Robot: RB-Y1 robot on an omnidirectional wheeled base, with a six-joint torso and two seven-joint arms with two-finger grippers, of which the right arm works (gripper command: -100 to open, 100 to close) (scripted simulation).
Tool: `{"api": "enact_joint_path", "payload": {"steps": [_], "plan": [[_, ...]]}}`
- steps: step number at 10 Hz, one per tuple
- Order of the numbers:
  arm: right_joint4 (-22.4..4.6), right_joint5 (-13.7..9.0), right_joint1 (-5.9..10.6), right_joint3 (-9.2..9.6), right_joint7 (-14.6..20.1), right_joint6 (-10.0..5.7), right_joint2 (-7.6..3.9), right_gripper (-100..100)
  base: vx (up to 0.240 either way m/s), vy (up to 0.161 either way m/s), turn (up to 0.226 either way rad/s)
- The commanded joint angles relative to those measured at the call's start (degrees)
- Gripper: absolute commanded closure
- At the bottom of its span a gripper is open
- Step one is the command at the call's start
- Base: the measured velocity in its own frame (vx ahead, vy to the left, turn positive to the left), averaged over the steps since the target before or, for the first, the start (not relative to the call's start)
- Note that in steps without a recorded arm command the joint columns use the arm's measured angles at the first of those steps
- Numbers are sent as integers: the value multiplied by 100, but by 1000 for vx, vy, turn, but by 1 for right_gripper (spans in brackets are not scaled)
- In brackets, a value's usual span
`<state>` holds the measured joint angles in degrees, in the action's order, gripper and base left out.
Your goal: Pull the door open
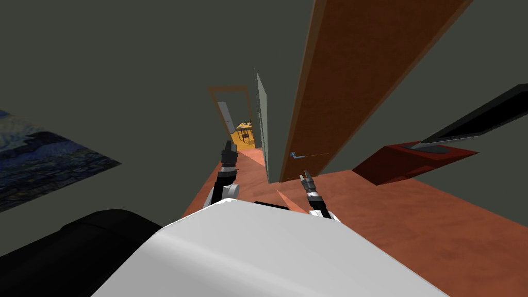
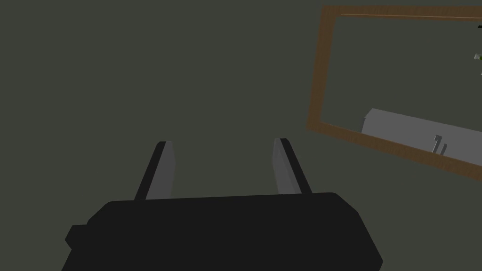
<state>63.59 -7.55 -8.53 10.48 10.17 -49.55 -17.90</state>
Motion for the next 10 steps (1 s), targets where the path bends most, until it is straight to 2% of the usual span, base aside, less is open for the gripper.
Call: {"api": "enact_joint_path", "payload": {"steps": [1, 9, 10], "plan": [[-274, -32, 98, 42, 68, -69, -53, -100, 92, -65, 90], [-1233, -169, 384, 231, 315, -268, -288, -100, 65, -67, 89], [-1446, -199, 448, 273, 370, -312, -340, -100, 83, -83, 143]]}}
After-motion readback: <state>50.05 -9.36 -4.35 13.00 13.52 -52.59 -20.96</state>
